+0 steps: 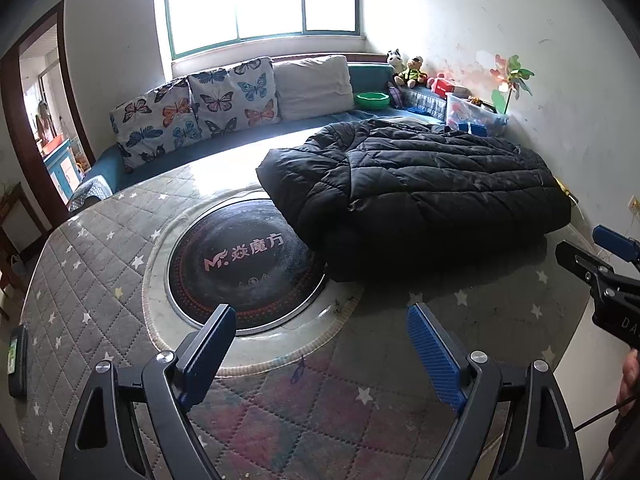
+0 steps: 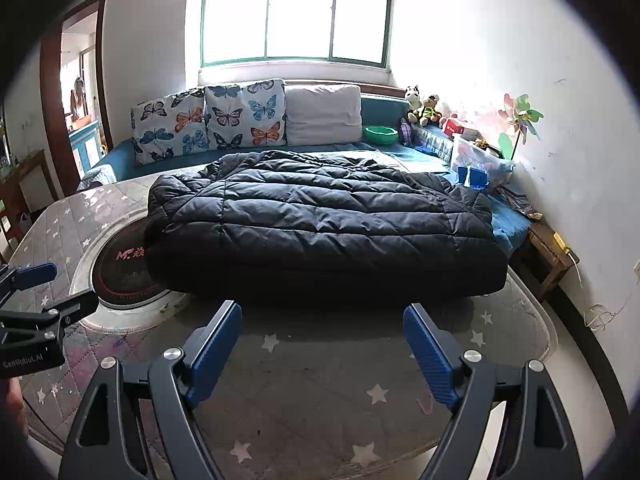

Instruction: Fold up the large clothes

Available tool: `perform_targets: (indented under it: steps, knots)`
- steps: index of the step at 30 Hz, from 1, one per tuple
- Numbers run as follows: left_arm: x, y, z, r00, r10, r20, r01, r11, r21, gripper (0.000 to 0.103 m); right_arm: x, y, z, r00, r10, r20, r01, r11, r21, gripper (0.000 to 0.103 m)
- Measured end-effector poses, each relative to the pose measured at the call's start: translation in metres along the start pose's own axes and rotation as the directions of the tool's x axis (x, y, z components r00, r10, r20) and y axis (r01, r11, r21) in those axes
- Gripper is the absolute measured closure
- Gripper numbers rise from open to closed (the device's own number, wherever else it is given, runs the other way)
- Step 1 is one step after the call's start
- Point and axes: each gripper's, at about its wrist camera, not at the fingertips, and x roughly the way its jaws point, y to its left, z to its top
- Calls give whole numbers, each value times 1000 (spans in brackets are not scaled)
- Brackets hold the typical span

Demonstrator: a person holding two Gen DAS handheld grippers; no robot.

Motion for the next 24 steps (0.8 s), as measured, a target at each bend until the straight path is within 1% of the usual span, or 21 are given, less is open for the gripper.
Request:
perform_targets:
  steps: [24]
  knots:
    - [2,0,-3,1000,-2,-2,2,1000,17,9,1,1,1,1000,4,-6,-4,1000,-5,12]
